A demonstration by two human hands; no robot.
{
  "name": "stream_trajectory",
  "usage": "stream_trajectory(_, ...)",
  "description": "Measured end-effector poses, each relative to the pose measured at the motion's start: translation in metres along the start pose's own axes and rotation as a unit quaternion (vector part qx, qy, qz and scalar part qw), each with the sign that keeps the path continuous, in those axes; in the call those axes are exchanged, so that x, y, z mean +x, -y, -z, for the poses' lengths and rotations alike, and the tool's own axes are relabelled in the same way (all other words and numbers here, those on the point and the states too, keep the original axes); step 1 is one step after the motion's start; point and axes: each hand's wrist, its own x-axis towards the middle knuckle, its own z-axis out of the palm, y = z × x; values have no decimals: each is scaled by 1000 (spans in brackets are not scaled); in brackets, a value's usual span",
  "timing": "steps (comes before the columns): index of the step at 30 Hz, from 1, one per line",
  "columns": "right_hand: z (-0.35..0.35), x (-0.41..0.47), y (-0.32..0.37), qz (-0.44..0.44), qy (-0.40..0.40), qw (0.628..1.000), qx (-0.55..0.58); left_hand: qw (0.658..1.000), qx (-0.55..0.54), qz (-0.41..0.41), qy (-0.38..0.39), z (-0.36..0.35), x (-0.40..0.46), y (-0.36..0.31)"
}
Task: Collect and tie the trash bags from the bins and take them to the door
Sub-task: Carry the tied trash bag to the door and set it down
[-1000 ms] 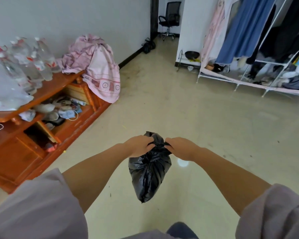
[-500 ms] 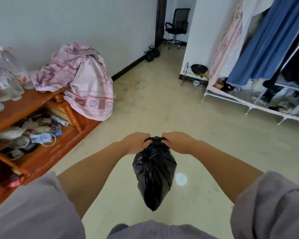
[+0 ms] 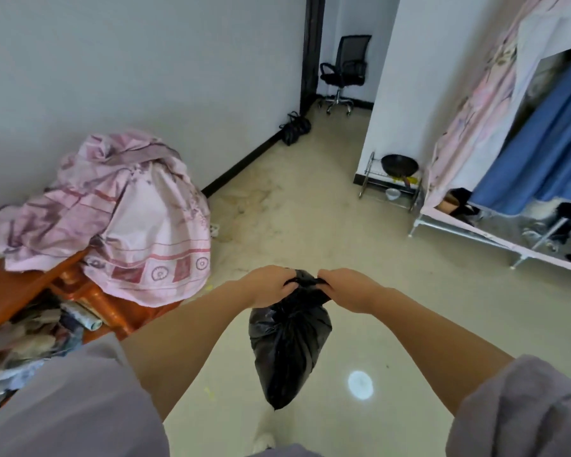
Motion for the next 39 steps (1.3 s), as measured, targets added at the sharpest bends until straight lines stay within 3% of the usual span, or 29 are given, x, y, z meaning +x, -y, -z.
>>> stream_trajectory(14, 126, 286, -149, -14, -11, 1000, 9, 999, 26, -23, 2, 135, 298, 151)
stream_trajectory(21, 203, 431, -229, 12, 4, 1000, -15, 1000, -8, 18, -16, 202, 429, 209)
stream_trajectory(27, 235, 549, -281, 28, 18, 999, -26, 998, -36, 50, 13, 234, 540, 282)
stream_trajectory(39, 334, 796, -409, -10, -22, 999, 26, 1000, 1, 7, 14, 364, 794, 412)
